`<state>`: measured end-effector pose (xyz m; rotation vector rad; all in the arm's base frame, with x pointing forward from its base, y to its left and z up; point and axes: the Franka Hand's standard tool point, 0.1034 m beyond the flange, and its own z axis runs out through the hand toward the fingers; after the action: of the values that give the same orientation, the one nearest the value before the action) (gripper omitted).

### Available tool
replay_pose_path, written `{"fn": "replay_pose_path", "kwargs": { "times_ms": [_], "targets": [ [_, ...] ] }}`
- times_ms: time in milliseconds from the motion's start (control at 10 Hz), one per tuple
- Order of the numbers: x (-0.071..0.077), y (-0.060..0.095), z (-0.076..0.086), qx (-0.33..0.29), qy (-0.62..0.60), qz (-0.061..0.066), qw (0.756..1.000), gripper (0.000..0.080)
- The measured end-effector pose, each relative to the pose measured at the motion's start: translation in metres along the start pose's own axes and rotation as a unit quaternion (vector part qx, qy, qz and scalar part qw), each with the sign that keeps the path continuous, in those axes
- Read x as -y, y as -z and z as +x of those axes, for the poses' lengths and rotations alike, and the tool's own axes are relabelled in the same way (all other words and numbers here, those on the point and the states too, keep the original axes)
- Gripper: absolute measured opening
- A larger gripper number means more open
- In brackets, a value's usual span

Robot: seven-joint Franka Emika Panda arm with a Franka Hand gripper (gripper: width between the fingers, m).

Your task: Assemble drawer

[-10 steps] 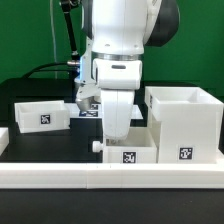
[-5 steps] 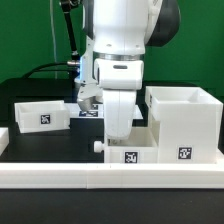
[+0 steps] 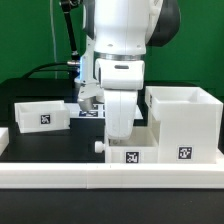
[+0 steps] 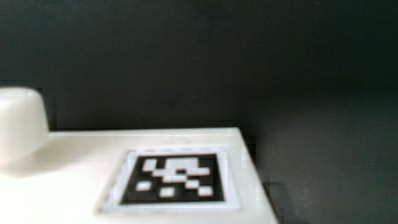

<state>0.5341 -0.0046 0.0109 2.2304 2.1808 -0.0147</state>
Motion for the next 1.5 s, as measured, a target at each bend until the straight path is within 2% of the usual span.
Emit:
{"fn": "replay_pose_path", "kwargs": {
  "times_ms": [600, 1000, 1100, 1200, 1300, 1400, 1500],
  "targets": [
    [0.001, 0.000, 0.011, 0.002, 0.011, -0.001, 1.000, 0.0042],
    [0.000, -0.001, 0.011, 0.003, 0.002, -0.001, 1.000, 0.0042],
    [0.000, -0.001, 0.010, 0.003, 0.002, -0.001, 1.000, 0.0242],
    [0.000, 0.001, 0.011, 0.003, -0.005, -0.001, 1.000, 0.0379],
    [-0.002, 0.004, 0.011, 0.003, -0.006, -0.003, 1.000, 0.0379],
    [-0.003, 0.007, 0.012, 0.004, -0.008, -0.003, 1.000, 0.0561],
    [-0.004, 0.012, 0.014, 0.004, -0.012, -0.005, 1.000, 0.0623]
  ]
}}
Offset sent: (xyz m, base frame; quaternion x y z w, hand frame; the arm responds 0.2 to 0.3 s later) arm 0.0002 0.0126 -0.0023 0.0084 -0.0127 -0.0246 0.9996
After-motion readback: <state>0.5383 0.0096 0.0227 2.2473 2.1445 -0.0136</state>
